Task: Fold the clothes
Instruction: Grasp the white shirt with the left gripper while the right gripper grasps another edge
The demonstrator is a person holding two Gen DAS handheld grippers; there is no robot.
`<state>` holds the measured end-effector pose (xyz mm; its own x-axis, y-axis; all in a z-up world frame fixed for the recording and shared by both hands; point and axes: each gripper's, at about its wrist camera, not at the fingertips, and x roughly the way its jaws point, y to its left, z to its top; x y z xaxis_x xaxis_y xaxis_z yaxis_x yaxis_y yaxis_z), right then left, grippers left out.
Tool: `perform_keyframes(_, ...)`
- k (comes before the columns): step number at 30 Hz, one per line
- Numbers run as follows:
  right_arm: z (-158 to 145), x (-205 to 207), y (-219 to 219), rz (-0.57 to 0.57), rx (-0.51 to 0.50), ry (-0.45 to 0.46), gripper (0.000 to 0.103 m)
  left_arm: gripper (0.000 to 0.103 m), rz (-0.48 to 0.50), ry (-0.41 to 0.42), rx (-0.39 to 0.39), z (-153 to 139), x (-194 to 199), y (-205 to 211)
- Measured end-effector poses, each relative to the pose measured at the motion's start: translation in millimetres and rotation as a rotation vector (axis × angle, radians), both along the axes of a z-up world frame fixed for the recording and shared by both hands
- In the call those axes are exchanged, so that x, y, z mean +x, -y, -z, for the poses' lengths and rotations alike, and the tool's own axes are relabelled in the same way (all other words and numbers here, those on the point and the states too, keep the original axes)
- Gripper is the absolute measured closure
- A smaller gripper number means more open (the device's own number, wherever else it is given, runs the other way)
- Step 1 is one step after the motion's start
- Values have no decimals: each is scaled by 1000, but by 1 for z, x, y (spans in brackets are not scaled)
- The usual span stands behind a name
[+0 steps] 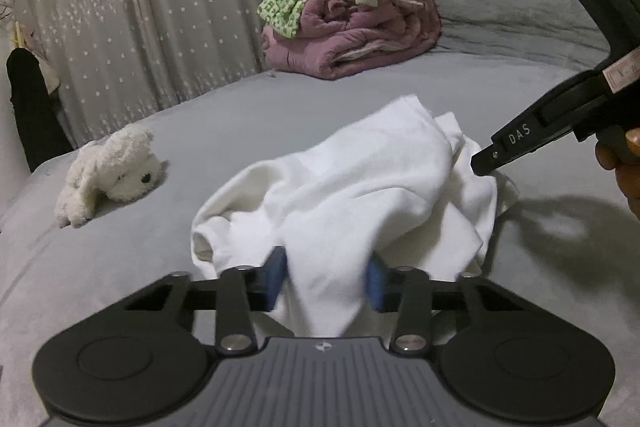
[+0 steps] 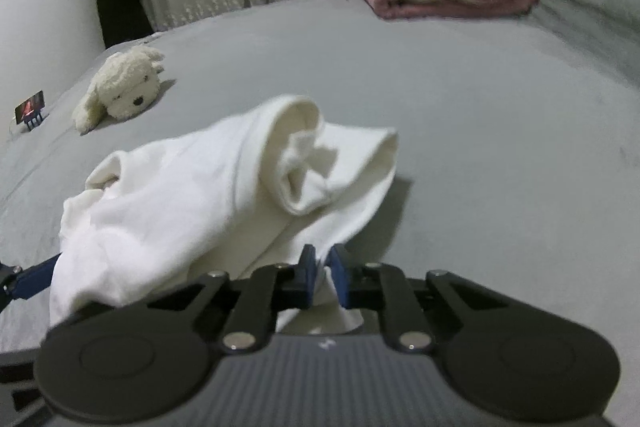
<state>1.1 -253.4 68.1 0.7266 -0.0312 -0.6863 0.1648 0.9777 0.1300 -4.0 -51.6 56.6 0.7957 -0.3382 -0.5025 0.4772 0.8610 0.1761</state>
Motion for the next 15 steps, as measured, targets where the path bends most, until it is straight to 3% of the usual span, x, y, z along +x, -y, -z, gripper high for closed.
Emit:
perform_keyframes(2, -6, -3, -2, -7, -19, 25, 93, 86, -7, -8, -22, -5, 0, -5)
perform_keyframes(5, -15, -8, -7, -12, -65, 53, 94, 89, -37, -23, -65, -13, 3, -17)
perform_keyframes(10, -25, -14, -16, -23, -177, 99, 94, 92, -116, -39, -71, -15, 10, -32)
perform_keyframes(15, -27, -20, -26, -57, -194, 94, 94, 92, -141, -54, -63, -13, 9, -35)
